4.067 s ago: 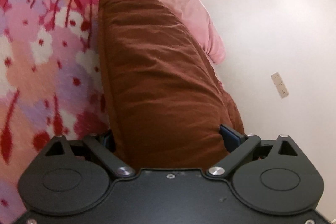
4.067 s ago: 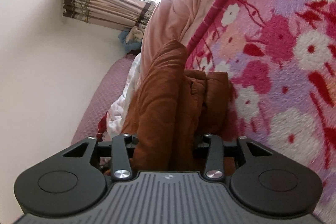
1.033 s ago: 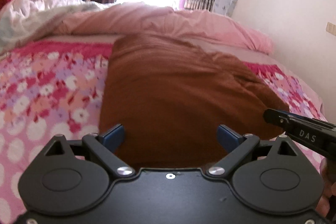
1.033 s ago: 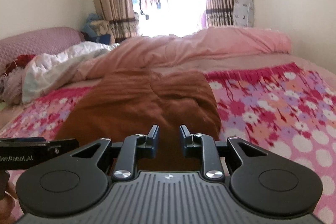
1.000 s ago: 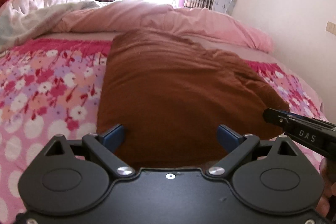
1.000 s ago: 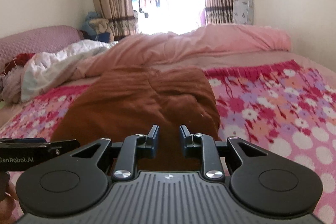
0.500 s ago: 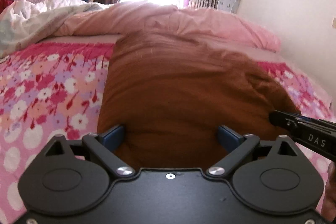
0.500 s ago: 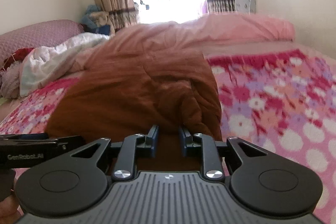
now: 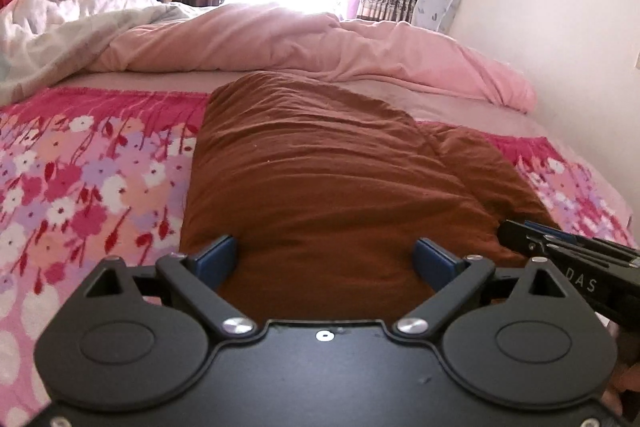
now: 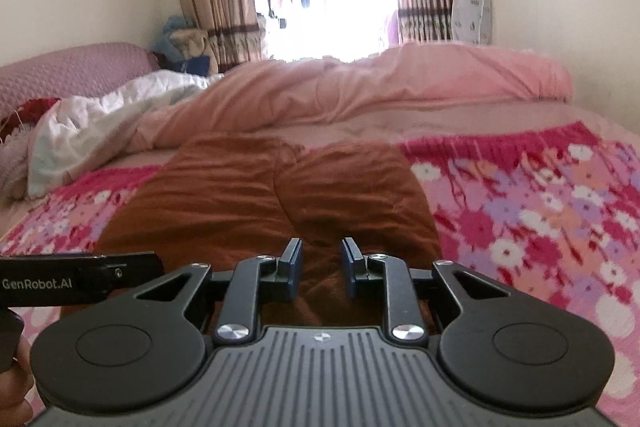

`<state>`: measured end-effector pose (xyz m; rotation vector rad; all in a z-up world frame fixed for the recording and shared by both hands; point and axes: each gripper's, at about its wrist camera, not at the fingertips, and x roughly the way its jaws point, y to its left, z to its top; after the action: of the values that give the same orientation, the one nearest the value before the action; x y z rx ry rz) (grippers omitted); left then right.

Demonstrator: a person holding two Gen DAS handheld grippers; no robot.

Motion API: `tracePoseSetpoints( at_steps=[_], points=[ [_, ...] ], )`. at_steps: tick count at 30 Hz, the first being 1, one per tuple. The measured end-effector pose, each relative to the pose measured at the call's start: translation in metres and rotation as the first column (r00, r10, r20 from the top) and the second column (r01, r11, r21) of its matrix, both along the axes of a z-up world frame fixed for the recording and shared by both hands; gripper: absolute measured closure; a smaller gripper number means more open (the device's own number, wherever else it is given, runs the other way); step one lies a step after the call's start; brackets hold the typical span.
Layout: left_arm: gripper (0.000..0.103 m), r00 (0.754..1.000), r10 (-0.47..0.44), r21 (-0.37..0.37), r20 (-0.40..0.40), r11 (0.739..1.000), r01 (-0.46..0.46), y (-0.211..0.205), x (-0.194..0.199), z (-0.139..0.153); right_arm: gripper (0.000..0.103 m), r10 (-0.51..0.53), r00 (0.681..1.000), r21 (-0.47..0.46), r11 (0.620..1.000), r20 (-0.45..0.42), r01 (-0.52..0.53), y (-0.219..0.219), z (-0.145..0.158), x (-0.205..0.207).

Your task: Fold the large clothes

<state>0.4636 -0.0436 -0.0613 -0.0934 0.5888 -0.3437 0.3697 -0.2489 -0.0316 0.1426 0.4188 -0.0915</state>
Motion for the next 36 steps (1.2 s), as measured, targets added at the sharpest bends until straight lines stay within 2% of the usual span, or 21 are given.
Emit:
tracePoseSetpoints(
  at_steps=[5, 11, 15, 18, 21, 25, 29, 36],
  points=[
    [0.005, 1.000, 0.005, 0.011, 0.007, 1.000, -0.005, -0.001, 0.001, -0.003, 0.076, -0.002, 1.000, -0.016, 1.000, -0.003, 0.002, 0.003, -0.006, 0.003],
    [0.006, 1.000, -0.011, 0.024, 0.024, 1.000, 0.010, 0.000, -0.007, 0.007, 0.076, 0.000, 1.000, -0.029, 1.000, 0.000, 0.000, 0.006, 0.001, 0.000],
    [0.006, 0.999, -0.023, -0.031, 0.027, 0.999, 0.024, 0.009, -0.023, 0.020, 0.075, 0.010, 0.999, -0.016, 1.000, 0.036, -0.009, 0.008, 0.014, -0.017],
    [0.005, 0.998, -0.023, -0.010, 0.051, 1.000, 0.023, 0.011, -0.041, 0.025, 0.073, 0.018, 0.997, -0.016, 1.000, 0.070, -0.017, 0.009, 0.023, -0.035],
    [0.005, 0.999, -0.018, 0.020, 0.030, 1.000, 0.018, 0.010, -0.055, 0.021, 0.072, 0.025, 0.996, -0.014, 1.000, 0.091, -0.024, 0.009, 0.027, -0.052],
    [0.005, 1.000, 0.005, 0.005, 0.003, 1.000, -0.005, 0.011, -0.066, 0.011, 0.071, 0.012, 0.996, -0.004, 1.000, 0.089, -0.012, 0.007, 0.020, -0.065],
    [0.005, 0.999, 0.022, 0.027, -0.033, 0.999, -0.021, 0.007, -0.063, -0.006, 0.071, -0.005, 0.999, 0.005, 1.000, 0.051, 0.005, 0.002, 0.006, -0.064],
    [0.003, 1.000, 0.030, 0.074, -0.007, 0.997, -0.030, 0.003, -0.058, -0.019, 0.072, -0.005, 1.000, 0.042, 0.999, -0.004, 0.005, -0.003, -0.018, -0.052]
  ],
)
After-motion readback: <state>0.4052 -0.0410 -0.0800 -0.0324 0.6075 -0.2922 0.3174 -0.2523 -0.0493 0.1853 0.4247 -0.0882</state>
